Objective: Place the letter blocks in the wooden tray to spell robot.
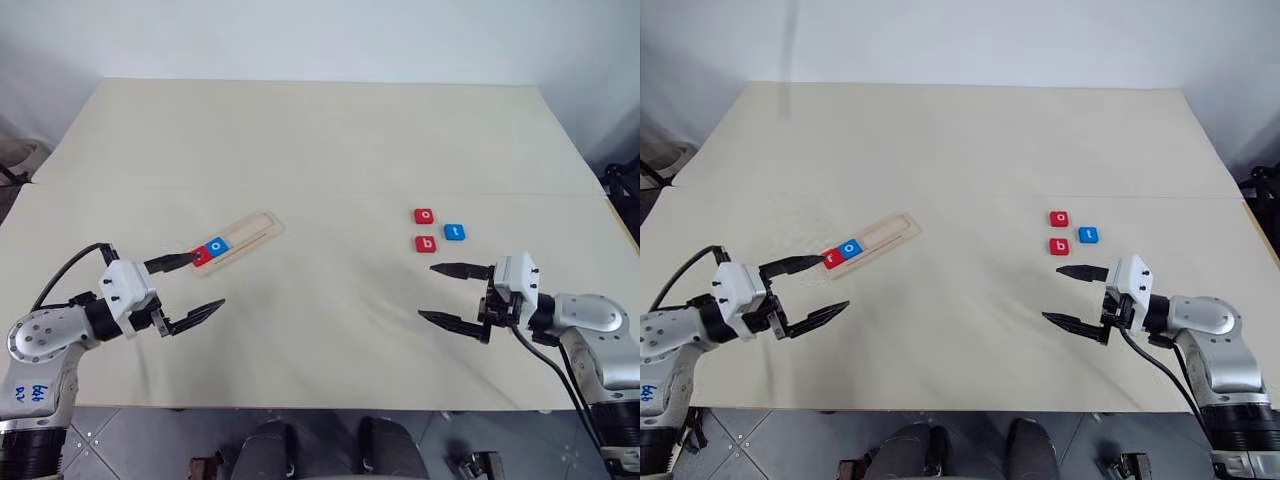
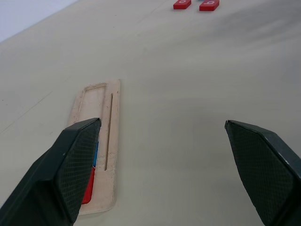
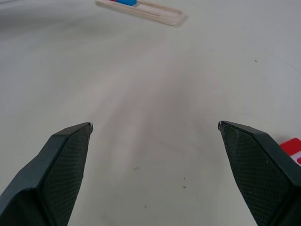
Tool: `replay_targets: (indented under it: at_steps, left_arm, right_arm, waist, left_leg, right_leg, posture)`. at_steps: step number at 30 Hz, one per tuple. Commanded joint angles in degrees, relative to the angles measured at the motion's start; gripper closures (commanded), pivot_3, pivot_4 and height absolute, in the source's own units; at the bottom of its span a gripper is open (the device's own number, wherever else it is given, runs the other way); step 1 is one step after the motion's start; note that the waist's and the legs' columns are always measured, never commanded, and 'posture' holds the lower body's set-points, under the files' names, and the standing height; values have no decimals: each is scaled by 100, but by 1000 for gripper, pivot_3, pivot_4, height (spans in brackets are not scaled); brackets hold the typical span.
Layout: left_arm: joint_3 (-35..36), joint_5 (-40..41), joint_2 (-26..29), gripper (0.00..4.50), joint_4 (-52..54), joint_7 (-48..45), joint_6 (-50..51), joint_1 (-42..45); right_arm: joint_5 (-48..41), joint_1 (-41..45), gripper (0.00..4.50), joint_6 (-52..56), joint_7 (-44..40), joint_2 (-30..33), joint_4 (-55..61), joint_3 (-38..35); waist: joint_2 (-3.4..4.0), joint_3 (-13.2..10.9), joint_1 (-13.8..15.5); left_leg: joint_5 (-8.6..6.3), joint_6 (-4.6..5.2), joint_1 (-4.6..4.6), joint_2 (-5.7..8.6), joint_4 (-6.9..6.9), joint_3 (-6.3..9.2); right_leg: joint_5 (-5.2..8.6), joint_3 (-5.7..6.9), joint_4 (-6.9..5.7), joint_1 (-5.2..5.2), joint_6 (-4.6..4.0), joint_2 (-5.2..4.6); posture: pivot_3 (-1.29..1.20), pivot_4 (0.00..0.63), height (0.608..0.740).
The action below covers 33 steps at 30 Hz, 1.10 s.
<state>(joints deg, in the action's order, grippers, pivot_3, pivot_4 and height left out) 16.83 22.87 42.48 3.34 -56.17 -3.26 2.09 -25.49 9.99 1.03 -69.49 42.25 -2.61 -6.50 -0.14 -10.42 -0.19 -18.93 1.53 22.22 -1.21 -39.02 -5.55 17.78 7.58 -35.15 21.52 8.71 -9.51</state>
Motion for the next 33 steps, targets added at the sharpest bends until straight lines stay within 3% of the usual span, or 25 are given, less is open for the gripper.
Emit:
replay_targets:
  at_steps: [1,7,15,19,25,33]
  left_arm:
    - [88,92,-23,0,55,109,167,-31]
    - [462,250,-251,0,222,441,326,-516]
    - [1594,224,-1011,0,-171,1327,-191,-1499]
    - [1642,190,-1140,0,-286,1422,-308,-1639]
    - [1211,213,-760,0,-690,1098,-52,-867]
    - [143,-296,-63,0,-2585,104,-131,1068]
  right_arm:
    - [-17,26,27,-172,-46,-43,24,-83]
    - [-158,319,27,-13,23,-389,255,110]
    - [-275,1010,27,337,354,-1204,886,647]
    - [-306,1100,27,459,436,-1313,1067,720]
    - [-409,971,27,619,390,-1116,1156,573]
    - [-479,531,27,753,486,-827,1385,332]
  waist:
    - [0,0,2]
    - [0,0,-20]
    - [0,0,-9]
    - [-3,2,45]
    - [-7,4,129]
    - [-8,4,104]
  left_leg:
    - [0,0,0,0,0,0]
    - [0,0,-2,-2,0,0]
    - [-1,-2,-2,-7,-1,2]
    - [-2,-2,-1,-5,-2,8]
    - [-3,0,0,-1,-4,8]
    - [-3,0,-1,29,-2,0]
  right_leg:
    - [0,0,0,0,0,0]
    - [0,-1,-3,0,0,2]
    - [0,0,-3,1,-1,5]
    - [0,3,-5,-1,-1,1]
    - [-1,4,-10,1,-2,-3]
    - [-1,6,-22,8,-2,3]
  posture:
    - [0,150,740]
    - [0,150,740]
    - [0,150,740]
    - [0,150,740]
    - [0,150,740]
    - [0,150,740]
